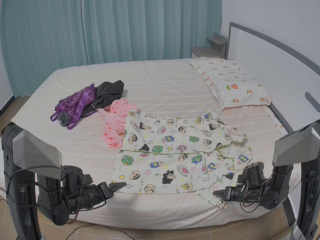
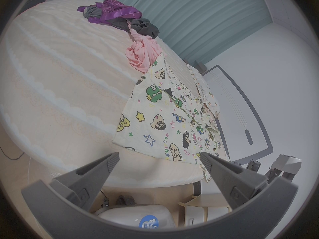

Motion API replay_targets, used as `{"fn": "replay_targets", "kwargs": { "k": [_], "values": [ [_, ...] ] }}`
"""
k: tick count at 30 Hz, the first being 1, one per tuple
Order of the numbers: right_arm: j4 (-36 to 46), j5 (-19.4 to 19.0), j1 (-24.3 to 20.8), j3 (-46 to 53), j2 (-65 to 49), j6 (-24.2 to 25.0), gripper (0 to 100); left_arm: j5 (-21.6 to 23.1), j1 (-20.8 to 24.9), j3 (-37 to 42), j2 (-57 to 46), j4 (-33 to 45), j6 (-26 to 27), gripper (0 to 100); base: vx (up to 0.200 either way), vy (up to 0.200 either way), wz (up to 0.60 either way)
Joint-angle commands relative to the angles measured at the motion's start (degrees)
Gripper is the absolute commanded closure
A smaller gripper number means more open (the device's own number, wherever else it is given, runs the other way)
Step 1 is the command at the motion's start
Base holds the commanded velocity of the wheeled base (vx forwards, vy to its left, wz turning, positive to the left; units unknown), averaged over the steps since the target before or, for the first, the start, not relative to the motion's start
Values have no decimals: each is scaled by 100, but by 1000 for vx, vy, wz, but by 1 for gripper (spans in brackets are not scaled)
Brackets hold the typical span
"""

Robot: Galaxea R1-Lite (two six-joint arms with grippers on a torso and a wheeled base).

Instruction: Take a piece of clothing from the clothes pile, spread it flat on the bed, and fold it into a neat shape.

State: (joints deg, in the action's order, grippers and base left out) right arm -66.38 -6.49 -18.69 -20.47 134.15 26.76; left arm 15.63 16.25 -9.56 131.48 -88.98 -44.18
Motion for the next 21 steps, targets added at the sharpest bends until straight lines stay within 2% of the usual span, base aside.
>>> {"fn": "replay_targets", "kwargs": {
  "k": [1, 12, 15, 21],
  "values": [
    [20, 95, 14, 192, -82, -30, 100, -7, 1, -20, 10, -102, -3, 0, 0, 0, 0],
    [11, 112, 252, 755, -284, -232, 100, -227, 45, -108, 18, -102, -3, 0, 0, 0, 0],
    [11, 112, 348, 904, -301, -452, 100, -324, 54, -143, 54, -102, -3, 0, 0, 0, 0],
    [-16, 86, 814, 1185, -328, -1129, 100, -578, 221, -266, 159, -102, 6, 0, 0, 0, 0]
  ]
}}
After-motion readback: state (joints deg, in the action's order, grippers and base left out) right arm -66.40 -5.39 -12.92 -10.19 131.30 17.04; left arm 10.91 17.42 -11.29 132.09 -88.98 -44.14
